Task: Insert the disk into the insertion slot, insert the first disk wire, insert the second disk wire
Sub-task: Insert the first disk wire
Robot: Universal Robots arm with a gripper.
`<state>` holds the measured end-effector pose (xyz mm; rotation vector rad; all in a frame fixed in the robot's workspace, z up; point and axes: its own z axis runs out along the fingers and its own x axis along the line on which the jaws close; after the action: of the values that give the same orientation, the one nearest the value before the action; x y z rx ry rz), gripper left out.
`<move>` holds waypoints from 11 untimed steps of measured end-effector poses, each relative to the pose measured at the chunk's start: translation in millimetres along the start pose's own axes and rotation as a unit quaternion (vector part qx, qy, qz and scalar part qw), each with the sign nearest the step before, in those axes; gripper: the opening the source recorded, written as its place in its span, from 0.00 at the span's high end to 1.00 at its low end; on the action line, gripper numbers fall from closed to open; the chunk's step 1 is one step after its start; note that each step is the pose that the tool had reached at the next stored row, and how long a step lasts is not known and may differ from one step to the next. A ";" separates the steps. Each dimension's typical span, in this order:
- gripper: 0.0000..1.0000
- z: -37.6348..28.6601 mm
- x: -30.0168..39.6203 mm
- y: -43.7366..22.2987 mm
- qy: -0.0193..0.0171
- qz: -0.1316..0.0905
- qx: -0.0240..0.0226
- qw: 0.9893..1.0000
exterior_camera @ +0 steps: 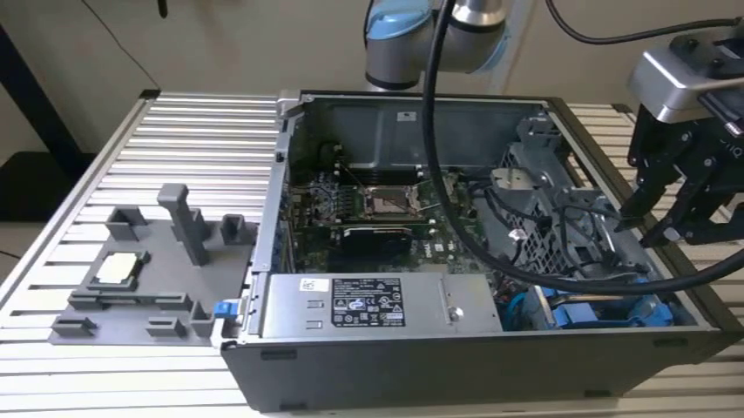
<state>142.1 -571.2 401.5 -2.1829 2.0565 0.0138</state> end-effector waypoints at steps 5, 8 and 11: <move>0.60 3.4 0.3 0.2 -0.018 0.000 0.001 1.000; 0.60 6.7 0.7 0.5 -0.020 0.000 0.001 1.000; 0.60 7.7 0.9 -1.1 -0.025 0.000 0.001 1.000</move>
<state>144.0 -571.1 393.9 -2.1594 2.0286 0.0641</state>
